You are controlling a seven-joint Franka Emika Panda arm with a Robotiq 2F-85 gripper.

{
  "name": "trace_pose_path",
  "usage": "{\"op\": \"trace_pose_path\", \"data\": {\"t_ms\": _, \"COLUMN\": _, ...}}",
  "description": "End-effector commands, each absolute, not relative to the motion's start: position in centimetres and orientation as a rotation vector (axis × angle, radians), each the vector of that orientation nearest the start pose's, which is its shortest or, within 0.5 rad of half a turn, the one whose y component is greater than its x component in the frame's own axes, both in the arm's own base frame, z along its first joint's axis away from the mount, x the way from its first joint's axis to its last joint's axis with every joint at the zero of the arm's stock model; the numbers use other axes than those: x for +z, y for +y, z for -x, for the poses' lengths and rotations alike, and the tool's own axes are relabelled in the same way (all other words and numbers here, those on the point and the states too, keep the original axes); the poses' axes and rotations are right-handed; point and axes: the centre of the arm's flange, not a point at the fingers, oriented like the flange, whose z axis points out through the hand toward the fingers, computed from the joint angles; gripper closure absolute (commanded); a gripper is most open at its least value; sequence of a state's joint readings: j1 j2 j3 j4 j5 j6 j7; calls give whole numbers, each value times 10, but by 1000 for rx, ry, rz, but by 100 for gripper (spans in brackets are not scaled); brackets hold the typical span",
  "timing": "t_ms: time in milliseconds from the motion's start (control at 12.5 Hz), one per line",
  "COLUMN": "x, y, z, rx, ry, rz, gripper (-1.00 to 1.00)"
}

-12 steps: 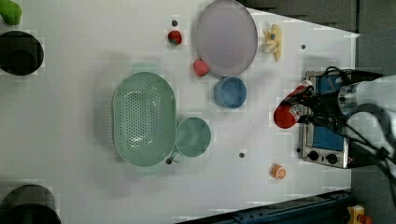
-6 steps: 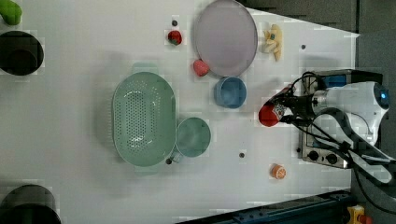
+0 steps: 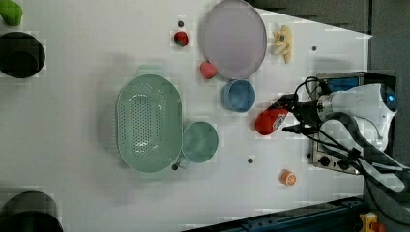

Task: Pick Ketchup from oven and place it on table.

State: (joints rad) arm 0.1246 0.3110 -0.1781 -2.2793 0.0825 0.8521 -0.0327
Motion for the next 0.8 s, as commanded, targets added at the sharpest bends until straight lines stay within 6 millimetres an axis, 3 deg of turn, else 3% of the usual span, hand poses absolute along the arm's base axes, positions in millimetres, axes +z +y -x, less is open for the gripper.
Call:
{"op": "trace_pose_path", "data": {"t_ms": 80, "x": 349, "y": -16, "z": -565, "rx": -127, "ry": 1276, "rz": 2801, "gripper": -100}}
{"op": "trace_pose_path", "data": {"t_ms": 400, "x": 470, "y": -15, "z": -575, "rx": -164, "ry": 1241, "rz": 2770, "gripper": -100}}
{"op": "trace_pose_path", "data": {"t_ms": 640, "x": 540, "y": -15, "z": -573, "rx": -138, "ry": 1227, "rz": 2775, "gripper": -100}}
{"op": "trace_pose_path", "data": {"t_ms": 800, "x": 574, "y": -12, "z": -569, "rx": -89, "ry": 1218, "rz": 2793, "gripper": -100}}
